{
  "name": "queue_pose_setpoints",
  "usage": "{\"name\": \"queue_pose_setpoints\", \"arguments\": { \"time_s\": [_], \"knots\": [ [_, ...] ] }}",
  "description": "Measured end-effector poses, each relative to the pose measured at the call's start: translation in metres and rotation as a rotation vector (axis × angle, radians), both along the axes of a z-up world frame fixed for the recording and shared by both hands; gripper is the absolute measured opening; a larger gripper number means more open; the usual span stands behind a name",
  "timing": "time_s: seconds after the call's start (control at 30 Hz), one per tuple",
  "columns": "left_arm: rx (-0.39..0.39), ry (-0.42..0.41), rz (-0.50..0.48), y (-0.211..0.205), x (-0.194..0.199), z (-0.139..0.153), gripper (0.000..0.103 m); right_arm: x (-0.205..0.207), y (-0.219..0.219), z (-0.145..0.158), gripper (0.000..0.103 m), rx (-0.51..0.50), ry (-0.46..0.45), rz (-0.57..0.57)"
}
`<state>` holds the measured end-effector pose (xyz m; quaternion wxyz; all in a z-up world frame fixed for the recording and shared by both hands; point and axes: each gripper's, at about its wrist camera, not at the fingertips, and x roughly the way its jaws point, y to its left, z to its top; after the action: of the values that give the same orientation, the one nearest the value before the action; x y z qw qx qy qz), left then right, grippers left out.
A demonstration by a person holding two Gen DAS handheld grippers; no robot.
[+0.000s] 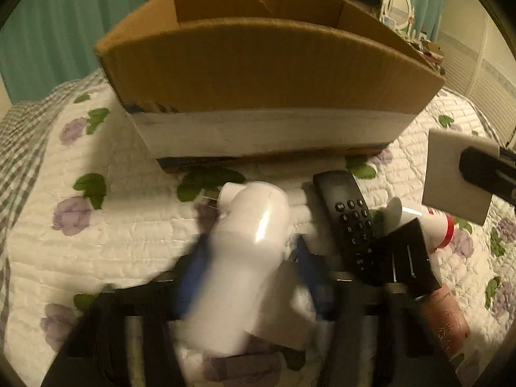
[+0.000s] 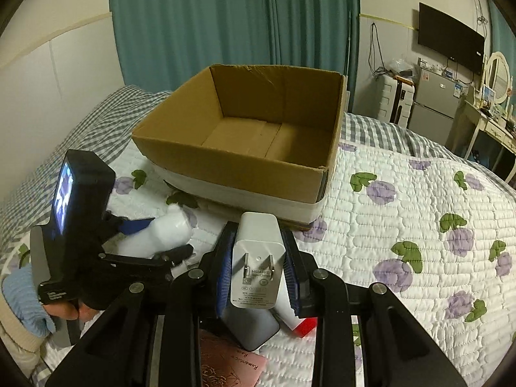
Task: Organize rigid objects
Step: 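Grasp the white charger with the right tool while the left tool grasps the white bottle, then drop the bottle in the box with the left tool while the right drops the charger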
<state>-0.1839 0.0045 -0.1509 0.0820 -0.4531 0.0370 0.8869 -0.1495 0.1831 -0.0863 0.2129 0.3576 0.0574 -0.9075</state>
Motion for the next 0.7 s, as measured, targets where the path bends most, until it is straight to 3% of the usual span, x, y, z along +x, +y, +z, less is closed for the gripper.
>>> {"name": "queue_pose_setpoints", "arguments": {
  "time_s": [0.2, 0.37, 0.53, 0.7],
  "knots": [
    [-0.01, 0.044, -0.005, 0.002, 0.023, 0.023, 0.045, 0.013, -0.001, 0.018, 0.029, 0.006, 0.034, -0.016],
    [-0.001, 0.184, -0.015, 0.001, 0.05, 0.089, 0.045, 0.022, 0.0, 0.047, 0.028, 0.0, 0.09, -0.024],
    [0.018, 0.271, -0.01, 0.001, 0.039, 0.15, 0.045, 0.015, 0.004, 0.081, 0.028, -0.017, 0.148, -0.023],
    [-0.031, 0.308, 0.009, 0.008, -0.006, 0.168, 0.045, -0.009, 0.01, 0.102, 0.028, -0.046, 0.19, -0.028]
  ]
}}
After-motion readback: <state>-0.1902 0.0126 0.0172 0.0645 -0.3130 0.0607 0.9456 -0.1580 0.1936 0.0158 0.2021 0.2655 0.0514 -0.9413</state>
